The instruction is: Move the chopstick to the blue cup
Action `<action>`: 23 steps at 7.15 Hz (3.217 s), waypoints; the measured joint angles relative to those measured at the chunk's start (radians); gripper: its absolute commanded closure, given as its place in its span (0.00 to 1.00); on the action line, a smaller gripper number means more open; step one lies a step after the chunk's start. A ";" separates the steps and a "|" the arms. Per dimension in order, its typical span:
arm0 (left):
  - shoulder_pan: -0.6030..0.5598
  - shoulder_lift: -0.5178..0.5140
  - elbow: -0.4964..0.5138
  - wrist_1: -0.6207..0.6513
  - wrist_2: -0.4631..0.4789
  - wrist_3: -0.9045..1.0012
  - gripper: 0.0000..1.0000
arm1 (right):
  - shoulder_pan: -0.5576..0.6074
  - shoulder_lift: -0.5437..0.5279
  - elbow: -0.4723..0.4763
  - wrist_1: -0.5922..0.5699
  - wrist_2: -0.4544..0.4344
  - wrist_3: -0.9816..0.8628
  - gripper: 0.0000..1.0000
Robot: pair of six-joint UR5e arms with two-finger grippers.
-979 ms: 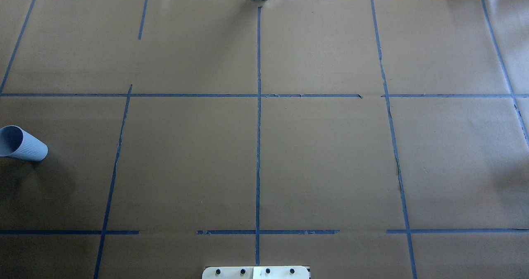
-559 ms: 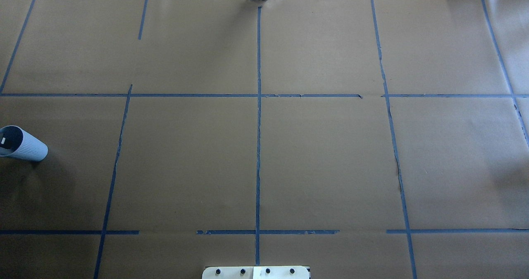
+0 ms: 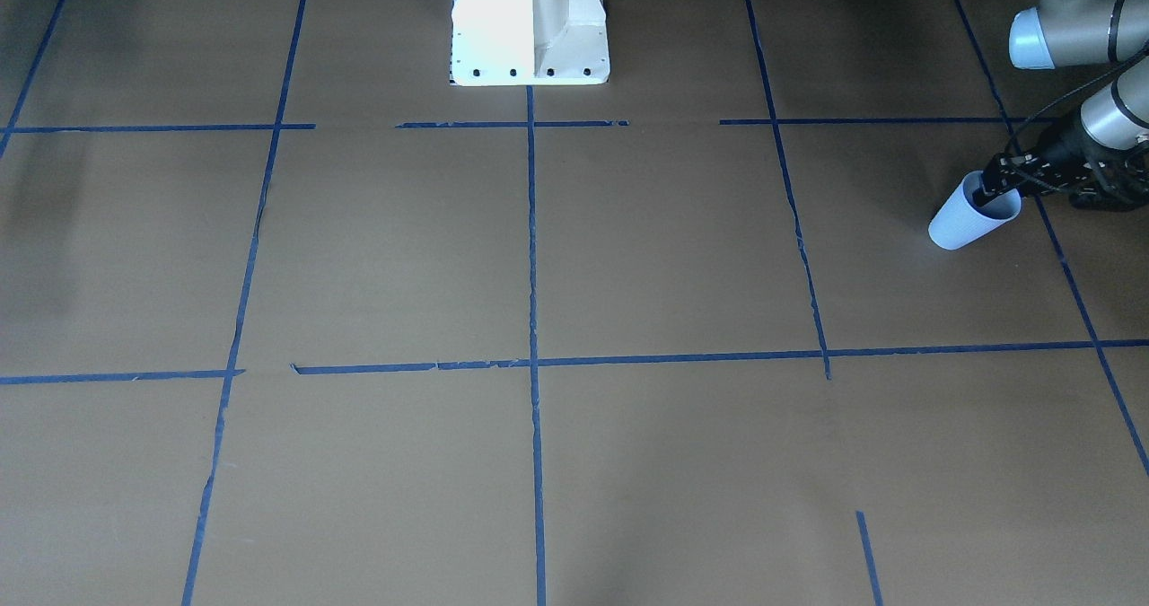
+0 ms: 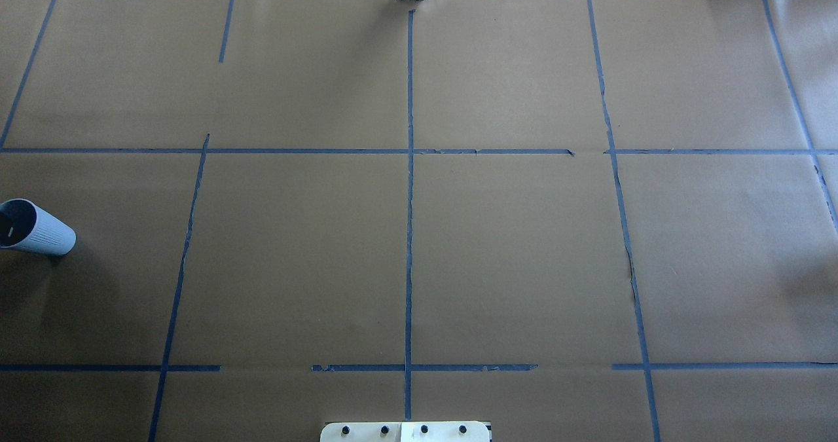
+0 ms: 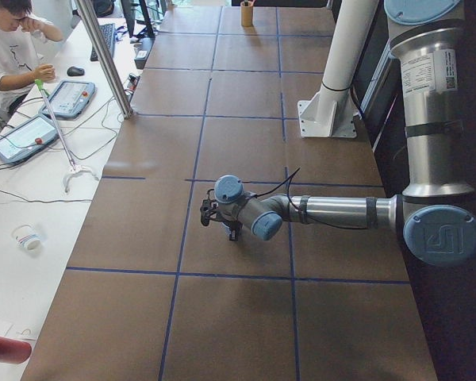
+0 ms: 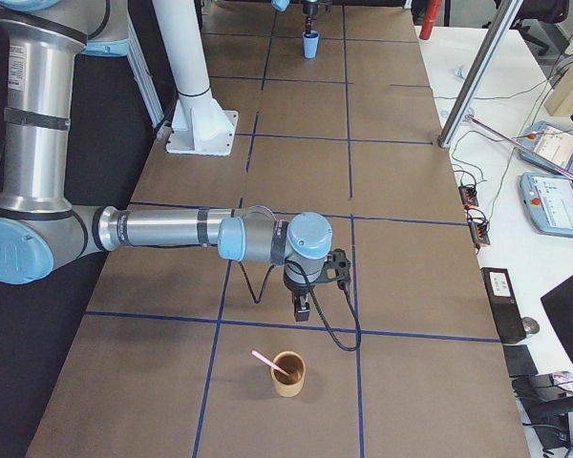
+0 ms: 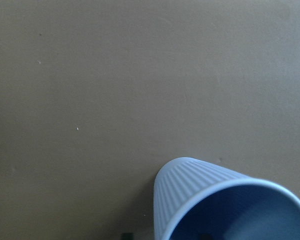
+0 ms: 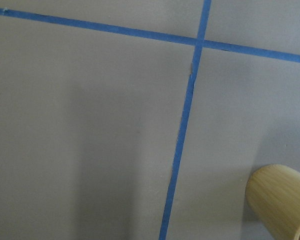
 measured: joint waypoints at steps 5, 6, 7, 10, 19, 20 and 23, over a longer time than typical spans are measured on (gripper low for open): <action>0.157 -0.391 -0.098 0.062 0.050 -0.668 1.00 | 0.001 0.000 0.000 0.000 0.039 -0.003 0.00; 0.258 -0.542 -0.092 0.180 0.131 -0.787 1.00 | 0.001 -0.003 -0.003 0.000 0.048 -0.003 0.00; 0.349 -0.698 -0.074 0.338 0.226 -0.843 1.00 | 0.001 -0.005 -0.004 0.000 0.052 -0.004 0.00; 0.482 -0.909 -0.002 0.527 0.362 -0.873 1.00 | 0.000 -0.008 -0.007 0.000 0.073 -0.005 0.00; 0.544 -0.939 0.127 0.402 0.396 -0.868 0.00 | -0.002 -0.005 -0.006 0.003 0.156 -0.002 0.00; 0.543 -0.940 0.119 0.402 0.401 -0.869 0.00 | -0.002 -0.005 -0.006 0.015 0.156 -0.002 0.00; 0.481 -0.918 -0.037 0.406 0.405 -0.888 0.00 | -0.002 -0.009 -0.016 0.090 0.152 0.003 0.00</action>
